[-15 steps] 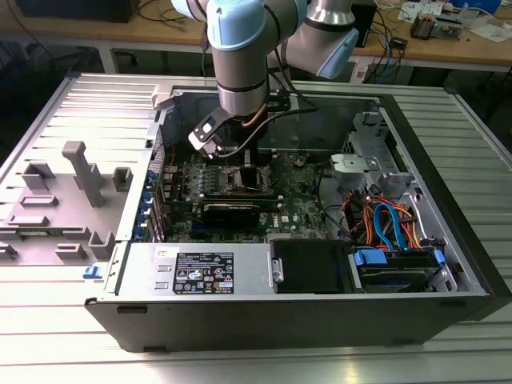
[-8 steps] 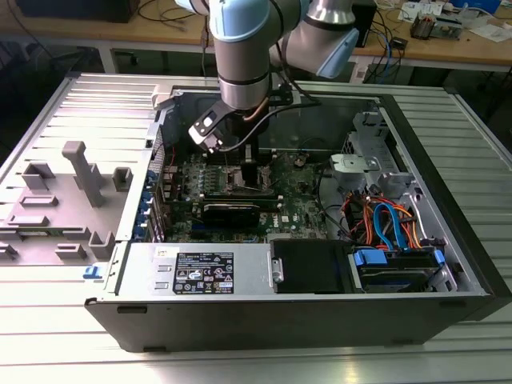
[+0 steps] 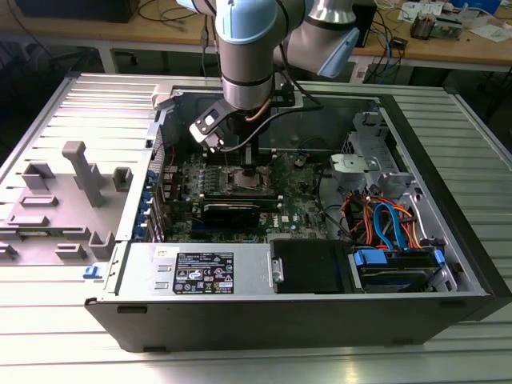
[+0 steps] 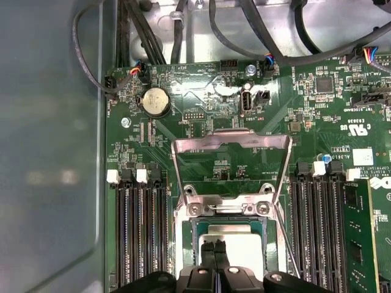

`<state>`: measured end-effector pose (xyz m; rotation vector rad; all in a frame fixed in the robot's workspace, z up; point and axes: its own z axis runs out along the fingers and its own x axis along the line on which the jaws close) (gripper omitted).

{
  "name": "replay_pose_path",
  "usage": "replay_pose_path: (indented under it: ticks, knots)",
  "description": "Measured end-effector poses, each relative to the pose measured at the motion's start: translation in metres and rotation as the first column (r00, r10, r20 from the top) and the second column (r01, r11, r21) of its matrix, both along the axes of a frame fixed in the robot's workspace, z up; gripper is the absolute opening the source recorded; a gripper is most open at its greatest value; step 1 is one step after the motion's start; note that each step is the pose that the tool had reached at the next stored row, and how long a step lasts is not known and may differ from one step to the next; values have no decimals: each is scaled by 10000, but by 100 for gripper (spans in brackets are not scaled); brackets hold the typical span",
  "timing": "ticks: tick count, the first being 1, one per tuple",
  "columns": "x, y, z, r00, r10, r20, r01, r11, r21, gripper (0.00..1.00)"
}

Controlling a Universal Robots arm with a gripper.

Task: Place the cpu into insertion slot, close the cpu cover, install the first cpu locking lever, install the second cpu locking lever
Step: 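Place the cpu into insertion slot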

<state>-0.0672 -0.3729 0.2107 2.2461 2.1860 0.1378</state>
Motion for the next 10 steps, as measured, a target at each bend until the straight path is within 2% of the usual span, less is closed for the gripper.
replay_pose_path:
  ticks: [3,6,7,10]
  knots:
    - [0,0,18,9999,0,-167,0,10000,-1,11]
    - [3,0,19,9998,-1,-193,-1,9999,-113,11]
    - [7,0,21,9997,-2,-224,-2,9999,-152,11]
    - [10,0,22,9994,165,-298,-170,9997,-183,11]
